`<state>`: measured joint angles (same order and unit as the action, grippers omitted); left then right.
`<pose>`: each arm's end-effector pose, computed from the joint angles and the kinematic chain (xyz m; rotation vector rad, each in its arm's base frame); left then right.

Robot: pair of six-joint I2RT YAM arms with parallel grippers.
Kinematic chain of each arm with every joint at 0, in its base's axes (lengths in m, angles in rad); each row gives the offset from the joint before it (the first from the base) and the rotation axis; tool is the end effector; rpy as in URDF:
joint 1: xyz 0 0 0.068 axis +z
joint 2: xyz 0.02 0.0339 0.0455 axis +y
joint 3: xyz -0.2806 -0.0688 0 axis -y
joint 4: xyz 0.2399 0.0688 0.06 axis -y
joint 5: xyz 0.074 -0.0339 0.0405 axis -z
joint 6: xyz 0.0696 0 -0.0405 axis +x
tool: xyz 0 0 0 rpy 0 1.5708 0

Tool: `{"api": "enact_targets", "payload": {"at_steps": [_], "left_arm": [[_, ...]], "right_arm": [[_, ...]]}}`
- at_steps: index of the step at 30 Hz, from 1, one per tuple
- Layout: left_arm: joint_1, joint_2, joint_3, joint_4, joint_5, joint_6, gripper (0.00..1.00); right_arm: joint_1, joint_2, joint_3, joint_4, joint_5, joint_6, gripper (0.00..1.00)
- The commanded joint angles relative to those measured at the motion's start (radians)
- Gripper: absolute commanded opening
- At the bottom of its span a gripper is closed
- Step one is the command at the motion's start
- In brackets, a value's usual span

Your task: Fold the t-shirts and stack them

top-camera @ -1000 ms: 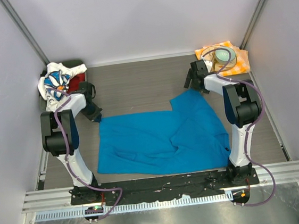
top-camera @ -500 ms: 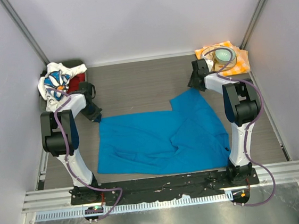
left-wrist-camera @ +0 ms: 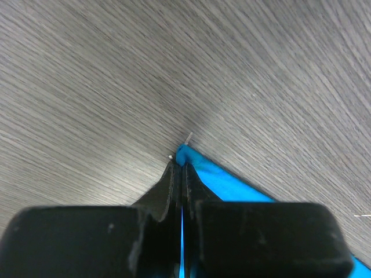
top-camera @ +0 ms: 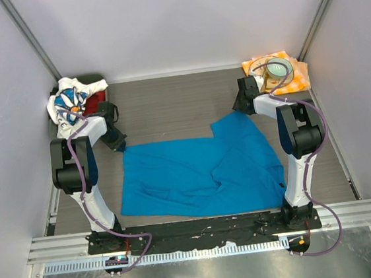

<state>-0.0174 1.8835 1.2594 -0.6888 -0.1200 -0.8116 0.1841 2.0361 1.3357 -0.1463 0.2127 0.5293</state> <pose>0.3726 0.0018 0.1506 -1.1257 2.6267 0.0079 0.4570 0.0701 0.1491 0.5060 2.3397 0.0771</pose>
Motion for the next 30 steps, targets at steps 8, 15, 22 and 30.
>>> {"api": "enact_targets", "payload": {"at_steps": [8,15,22,30], "left_arm": [[0.014,-0.021,-0.017,0.0,-0.023,-0.011,0.0],[0.013,-0.017,-0.014,0.0,-0.024,-0.011,0.0],[0.014,-0.032,0.028,-0.02,-0.021,0.002,0.0],[0.047,-0.122,0.057,-0.026,0.02,0.031,0.0]], "right_arm": [[0.014,-0.043,-0.079,-0.118,0.002,0.012,0.33],[0.014,-0.037,-0.07,-0.133,0.028,0.014,0.08],[0.014,-0.069,-0.04,-0.153,0.073,0.003,0.01],[0.046,-0.275,-0.056,-0.183,0.131,-0.02,0.01]]}}
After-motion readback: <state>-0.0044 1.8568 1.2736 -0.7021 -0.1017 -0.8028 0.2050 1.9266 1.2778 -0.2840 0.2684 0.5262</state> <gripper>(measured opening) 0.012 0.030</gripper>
